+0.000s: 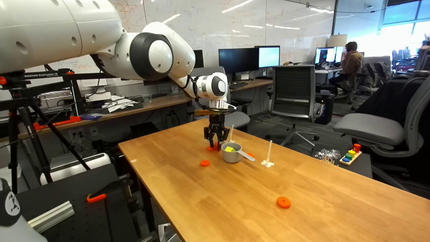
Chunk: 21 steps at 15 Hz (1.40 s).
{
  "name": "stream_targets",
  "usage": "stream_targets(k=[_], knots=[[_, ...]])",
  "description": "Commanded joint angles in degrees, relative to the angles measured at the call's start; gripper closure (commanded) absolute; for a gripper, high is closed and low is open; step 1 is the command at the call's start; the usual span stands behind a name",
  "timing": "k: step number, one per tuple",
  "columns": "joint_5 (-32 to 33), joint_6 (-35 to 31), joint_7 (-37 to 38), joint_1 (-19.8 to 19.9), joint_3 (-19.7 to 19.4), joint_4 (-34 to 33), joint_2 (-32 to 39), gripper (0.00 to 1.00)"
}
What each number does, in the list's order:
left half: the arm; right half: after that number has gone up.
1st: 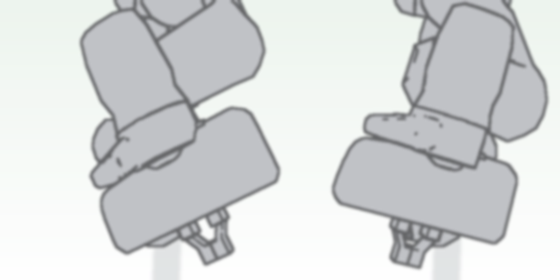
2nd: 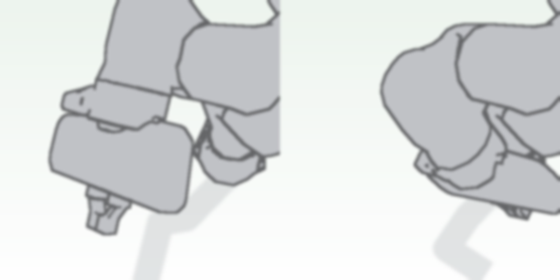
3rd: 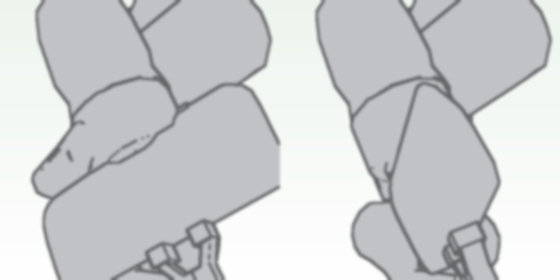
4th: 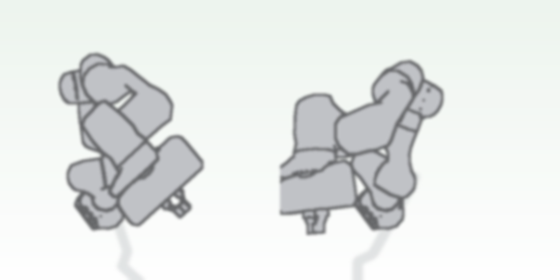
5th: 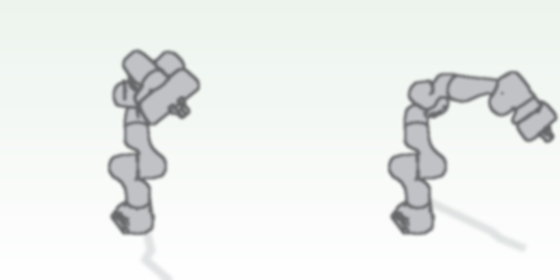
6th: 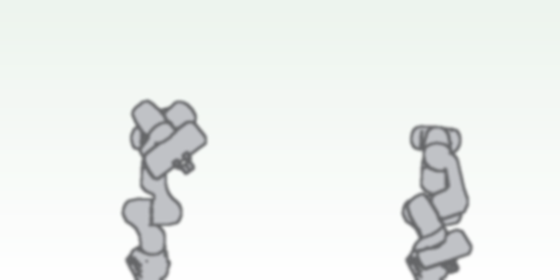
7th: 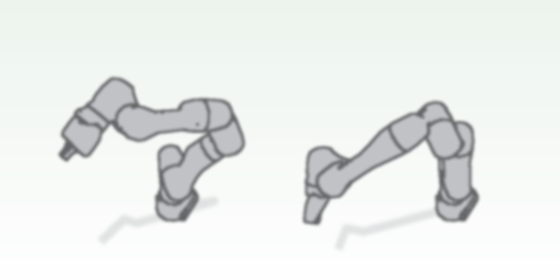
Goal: Put the green, yellow and orange blocks inside the grey measuring cup
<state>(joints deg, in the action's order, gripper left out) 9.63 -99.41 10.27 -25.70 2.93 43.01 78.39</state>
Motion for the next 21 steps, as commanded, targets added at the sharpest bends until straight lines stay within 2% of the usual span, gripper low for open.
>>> stream_targets(k=[1, 3, 4, 5, 6, 9, 21], knots=[[-1.11, 1.30, -1.06, 0.76, 0.72, -3.42, 1.83, 0.84], [-1.17, 1.37, -1.18, 0.85, 0.80, -3.62, 2.01, 0.85], [-1.21, 1.47, -1.27, 0.84, 0.83, -3.57, 1.97, 0.44], [-0.82, 0.85, -1.52, 0.61, 0.61, -3.52, 1.97, 0.84], [-0.60, 0.55, -1.70, 0.48, 0.47, -3.45, 1.96, 0.81], [-0.68, 0.89, -1.09, 0.60, 0.24, -3.99, 2.04, 0.87], [0.08, 2.27, -0.33, -0.17, -0.31, -3.37, -0.56, 0.87]])
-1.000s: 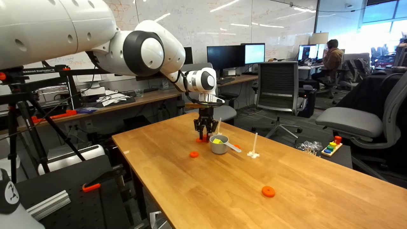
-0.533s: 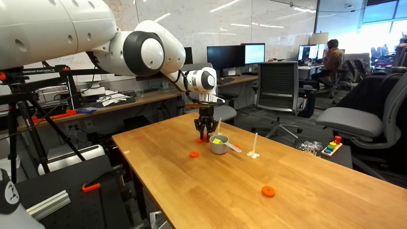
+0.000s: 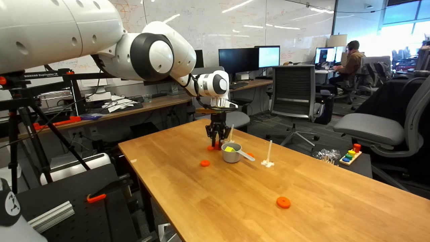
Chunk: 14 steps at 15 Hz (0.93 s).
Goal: Put the green, yellow and orange blocks inside the grey measuring cup
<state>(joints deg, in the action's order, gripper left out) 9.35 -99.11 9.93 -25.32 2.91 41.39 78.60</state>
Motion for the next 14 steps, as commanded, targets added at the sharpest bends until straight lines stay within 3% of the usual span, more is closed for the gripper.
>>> stream_targets(k=[1, 9, 14], knots=[[0.61, 1.75, 0.11, -0.70, -0.40, -1.74, -1.13, 0.87], [1.64, 1.63, 1.91, -0.67, -1.48, 2.64, -9.88, 0.87], [1.06, -0.16, 4.36, 1.52, -3.24, 14.16, -18.12, 0.87]])
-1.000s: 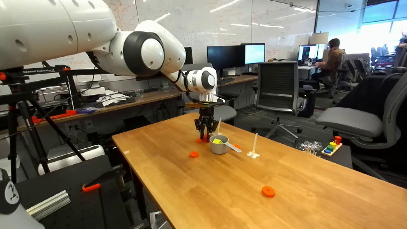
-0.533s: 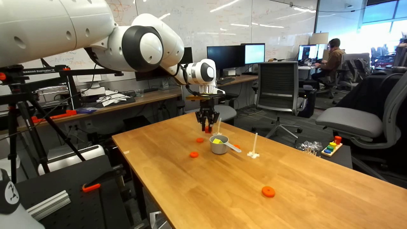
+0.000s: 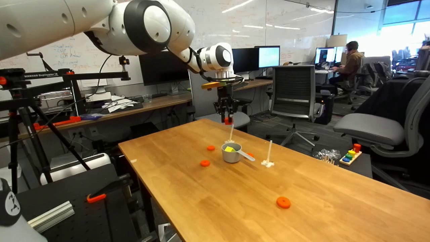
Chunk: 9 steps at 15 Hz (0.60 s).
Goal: Put the green, yellow and orange blocks inside the grey measuring cup
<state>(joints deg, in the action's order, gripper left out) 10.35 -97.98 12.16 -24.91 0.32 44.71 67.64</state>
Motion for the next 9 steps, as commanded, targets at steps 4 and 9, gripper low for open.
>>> stream_targets(k=[4, 9], knots=[[-0.99, -3.25, 2.20, 3.29, 0.07, 20.66, -11.42, 0.87], [-1.89, -8.15, 2.19, 5.02, 0.35, 33.20, -16.06, 0.87]])
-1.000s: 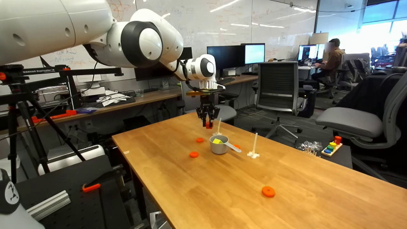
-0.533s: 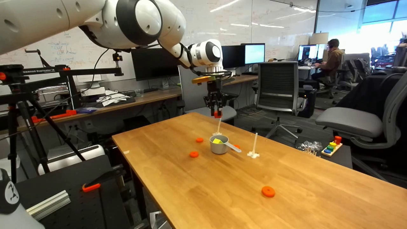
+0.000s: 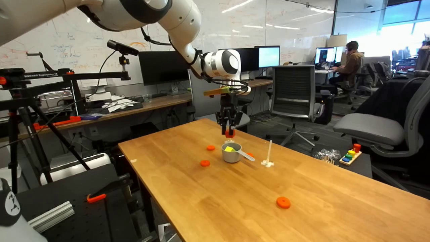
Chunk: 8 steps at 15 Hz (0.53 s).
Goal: Put the green, yellow and orange blocks inside the grey measuring cup
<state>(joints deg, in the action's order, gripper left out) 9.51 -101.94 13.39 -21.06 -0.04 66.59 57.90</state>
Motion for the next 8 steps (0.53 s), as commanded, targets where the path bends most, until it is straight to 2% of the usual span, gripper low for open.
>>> stream_targets(k=[1, 6, 8], knots=[[-0.93, -5.49, 0.98, 1.32, 0.59, 13.89, -7.29, 0.87], [-0.09, -11.93, 1.37, 2.86, 0.97, 26.12, -12.40, 0.87], [0.05, -13.53, 1.25, 3.18, 0.96, 29.04, -13.75, 0.87]])
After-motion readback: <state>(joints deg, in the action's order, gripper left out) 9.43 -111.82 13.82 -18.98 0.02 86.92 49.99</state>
